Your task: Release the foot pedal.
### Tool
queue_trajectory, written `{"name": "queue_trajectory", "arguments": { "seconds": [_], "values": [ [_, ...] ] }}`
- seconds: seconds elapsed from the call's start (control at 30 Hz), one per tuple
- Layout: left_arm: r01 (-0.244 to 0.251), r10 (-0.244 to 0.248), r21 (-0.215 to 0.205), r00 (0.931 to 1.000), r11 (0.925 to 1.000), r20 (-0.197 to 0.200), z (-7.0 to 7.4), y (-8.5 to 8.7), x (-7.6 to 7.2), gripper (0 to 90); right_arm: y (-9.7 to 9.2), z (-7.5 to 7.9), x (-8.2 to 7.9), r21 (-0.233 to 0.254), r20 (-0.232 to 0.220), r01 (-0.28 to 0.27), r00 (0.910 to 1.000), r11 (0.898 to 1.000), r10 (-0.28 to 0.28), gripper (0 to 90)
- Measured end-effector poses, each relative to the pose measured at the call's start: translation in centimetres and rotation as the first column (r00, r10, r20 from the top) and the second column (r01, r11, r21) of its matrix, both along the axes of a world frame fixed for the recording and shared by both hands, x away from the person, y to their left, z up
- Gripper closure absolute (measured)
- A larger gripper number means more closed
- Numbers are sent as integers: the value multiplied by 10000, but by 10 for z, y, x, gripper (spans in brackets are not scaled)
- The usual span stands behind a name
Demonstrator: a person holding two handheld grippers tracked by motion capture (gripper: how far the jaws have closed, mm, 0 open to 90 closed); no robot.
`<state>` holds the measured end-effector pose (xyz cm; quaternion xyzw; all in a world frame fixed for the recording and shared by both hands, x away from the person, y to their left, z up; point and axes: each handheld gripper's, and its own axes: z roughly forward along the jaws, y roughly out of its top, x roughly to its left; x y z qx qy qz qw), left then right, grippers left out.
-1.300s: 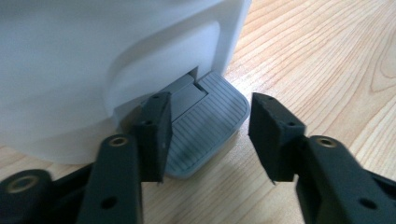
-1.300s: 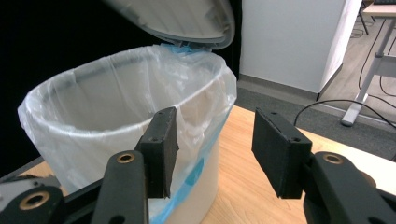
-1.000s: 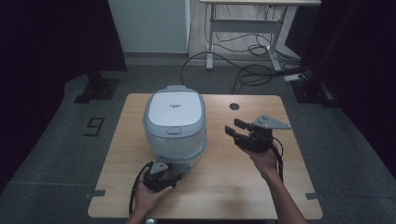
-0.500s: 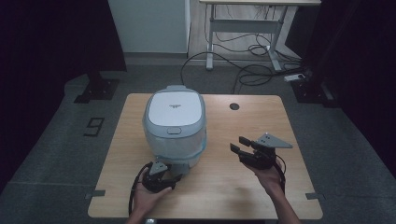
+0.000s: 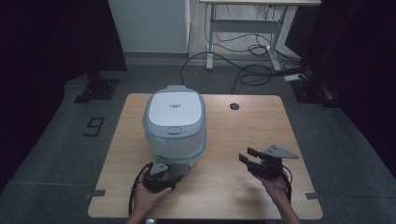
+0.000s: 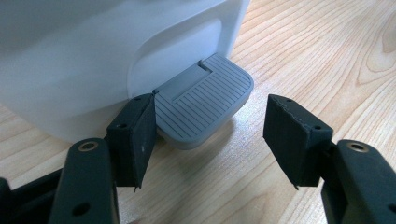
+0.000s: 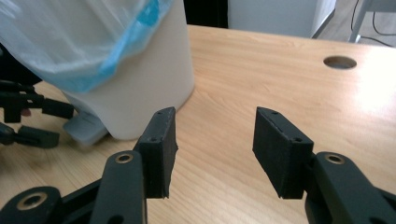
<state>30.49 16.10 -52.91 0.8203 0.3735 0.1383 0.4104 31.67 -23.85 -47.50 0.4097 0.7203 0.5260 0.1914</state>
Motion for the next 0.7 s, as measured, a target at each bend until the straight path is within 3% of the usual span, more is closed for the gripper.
{"name": "queue_trajectory", "arguments": {
  "seconds": [0.43,0.7],
  "values": [
    [-63,63,18,10000,10000,-29,0,0,0,349,-9,-27,-3,-101,-471,125,9988,9999,-130,482],
    [-49,49,37,10000,10000,-24,0,-1,0,346,-11,-27,-2,-104,-444,177,9988,9998,-182,479]
  ]
}}
